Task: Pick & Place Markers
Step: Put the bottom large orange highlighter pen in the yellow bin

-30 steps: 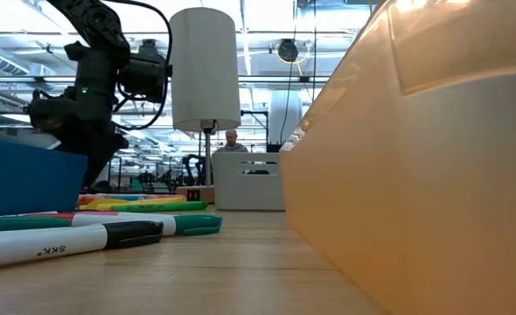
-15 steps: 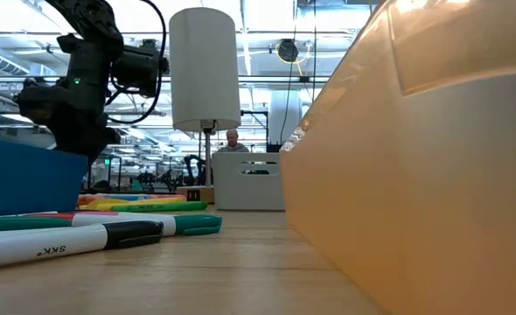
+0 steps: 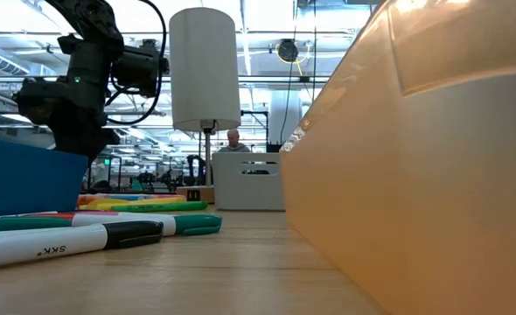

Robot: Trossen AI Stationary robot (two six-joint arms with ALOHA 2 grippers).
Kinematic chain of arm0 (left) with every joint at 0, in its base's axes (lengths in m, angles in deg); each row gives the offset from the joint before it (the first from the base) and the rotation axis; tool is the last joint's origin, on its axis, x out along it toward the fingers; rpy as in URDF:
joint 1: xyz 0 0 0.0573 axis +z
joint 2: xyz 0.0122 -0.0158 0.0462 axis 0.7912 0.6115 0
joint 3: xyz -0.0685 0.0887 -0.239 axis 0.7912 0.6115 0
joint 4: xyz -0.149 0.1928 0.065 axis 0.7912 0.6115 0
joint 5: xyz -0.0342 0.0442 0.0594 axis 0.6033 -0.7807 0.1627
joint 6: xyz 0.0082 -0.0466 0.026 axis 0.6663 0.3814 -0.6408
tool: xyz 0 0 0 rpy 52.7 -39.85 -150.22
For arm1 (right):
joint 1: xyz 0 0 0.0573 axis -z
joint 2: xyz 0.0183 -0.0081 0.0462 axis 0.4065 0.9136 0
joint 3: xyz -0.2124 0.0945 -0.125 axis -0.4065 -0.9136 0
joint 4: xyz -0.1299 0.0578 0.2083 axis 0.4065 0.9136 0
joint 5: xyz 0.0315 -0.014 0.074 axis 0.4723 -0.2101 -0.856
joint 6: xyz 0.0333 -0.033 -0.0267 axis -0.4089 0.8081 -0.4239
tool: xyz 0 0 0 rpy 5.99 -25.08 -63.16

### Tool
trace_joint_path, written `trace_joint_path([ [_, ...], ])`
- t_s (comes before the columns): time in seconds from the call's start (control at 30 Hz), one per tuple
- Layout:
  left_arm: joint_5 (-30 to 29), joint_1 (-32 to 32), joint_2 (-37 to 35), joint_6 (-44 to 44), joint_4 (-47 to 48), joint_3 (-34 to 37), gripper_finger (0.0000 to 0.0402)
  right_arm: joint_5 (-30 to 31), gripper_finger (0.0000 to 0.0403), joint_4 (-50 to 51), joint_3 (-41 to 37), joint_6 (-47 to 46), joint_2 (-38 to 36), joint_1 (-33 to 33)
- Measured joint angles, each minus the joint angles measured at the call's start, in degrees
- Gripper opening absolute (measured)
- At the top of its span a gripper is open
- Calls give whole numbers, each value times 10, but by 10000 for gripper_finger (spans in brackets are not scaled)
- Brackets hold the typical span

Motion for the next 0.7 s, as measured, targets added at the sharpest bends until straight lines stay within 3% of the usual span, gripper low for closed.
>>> trace_joint_path([
  [0.4,-5,0,0,-22,15,0,147,0,128,0,0,0,0,0],
  [0.53,-35,0,0,-29,20,0,147,0,128,0,0,0,0,0],
  [0.7,14,-5,0,-14,33,0,147,0,128,0,0,0,0,0],
])
